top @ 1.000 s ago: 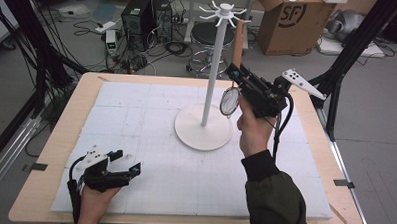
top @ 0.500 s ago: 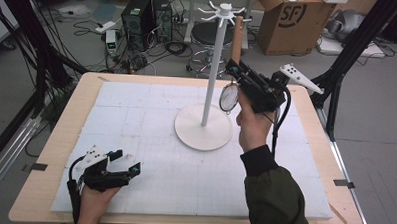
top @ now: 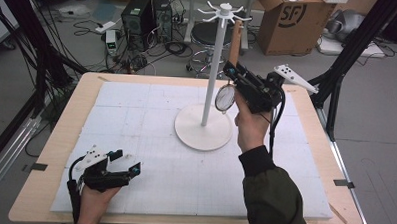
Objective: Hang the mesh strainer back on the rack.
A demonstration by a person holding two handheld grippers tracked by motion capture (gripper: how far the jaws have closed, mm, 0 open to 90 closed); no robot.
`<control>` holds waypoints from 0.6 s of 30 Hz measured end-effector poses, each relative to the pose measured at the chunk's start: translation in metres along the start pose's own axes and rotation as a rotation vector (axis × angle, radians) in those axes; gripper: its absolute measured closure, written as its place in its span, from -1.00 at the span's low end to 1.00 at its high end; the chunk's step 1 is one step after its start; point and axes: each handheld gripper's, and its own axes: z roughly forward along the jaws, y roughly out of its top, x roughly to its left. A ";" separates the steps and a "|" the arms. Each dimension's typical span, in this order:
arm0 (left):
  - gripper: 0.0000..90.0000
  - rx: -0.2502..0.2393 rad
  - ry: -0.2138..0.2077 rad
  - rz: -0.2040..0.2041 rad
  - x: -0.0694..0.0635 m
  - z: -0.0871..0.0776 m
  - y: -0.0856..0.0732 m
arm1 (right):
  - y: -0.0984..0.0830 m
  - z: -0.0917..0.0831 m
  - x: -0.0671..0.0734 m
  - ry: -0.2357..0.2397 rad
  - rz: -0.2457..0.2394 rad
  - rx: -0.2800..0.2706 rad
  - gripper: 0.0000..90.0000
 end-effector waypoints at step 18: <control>-0.75 -0.004 0.010 0.000 0.001 -0.001 0.000 | -0.004 -0.007 -0.003 -0.082 -0.033 -0.003 -0.42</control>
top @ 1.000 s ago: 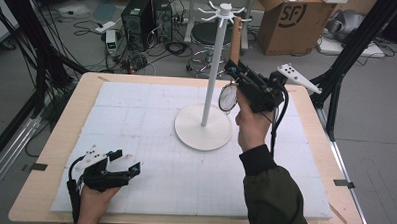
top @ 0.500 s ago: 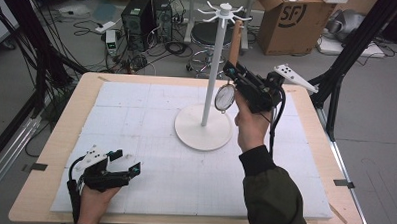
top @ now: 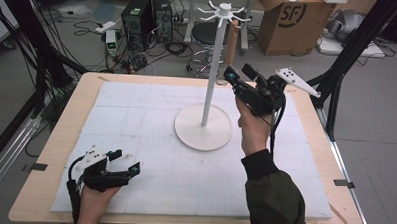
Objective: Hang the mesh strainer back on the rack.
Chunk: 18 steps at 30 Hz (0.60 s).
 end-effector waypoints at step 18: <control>-0.75 0.003 -0.014 0.022 -0.007 0.004 0.001 | -0.053 -0.047 -0.039 -0.053 -0.019 0.088 -0.61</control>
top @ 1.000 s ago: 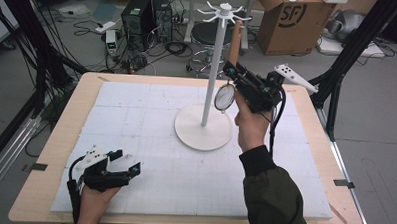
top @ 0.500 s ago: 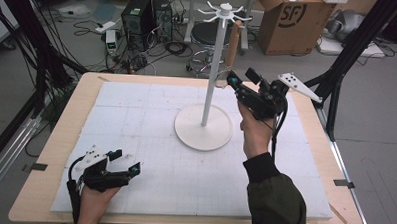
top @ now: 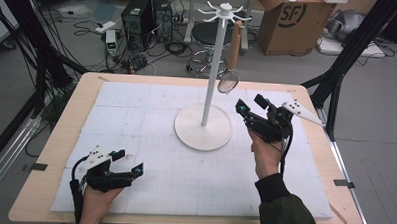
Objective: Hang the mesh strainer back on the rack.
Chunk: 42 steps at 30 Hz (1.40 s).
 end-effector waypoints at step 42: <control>-0.75 -0.029 -0.057 -0.018 -0.005 -0.001 0.002 | -0.085 -0.058 -0.027 0.065 -0.013 0.250 -0.66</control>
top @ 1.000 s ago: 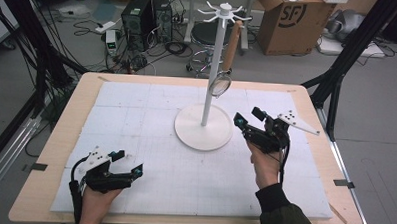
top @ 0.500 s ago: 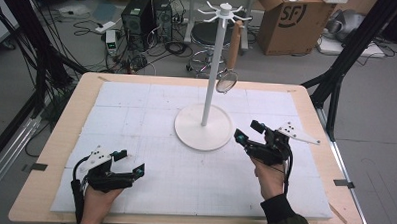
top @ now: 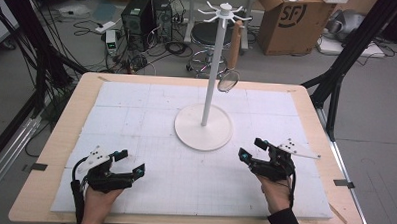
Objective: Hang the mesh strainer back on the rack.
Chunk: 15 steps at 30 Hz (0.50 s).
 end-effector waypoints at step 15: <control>-0.75 0.009 -0.006 0.008 -0.004 0.003 -0.001 | -0.027 -0.004 0.002 0.013 -0.030 0.066 -0.67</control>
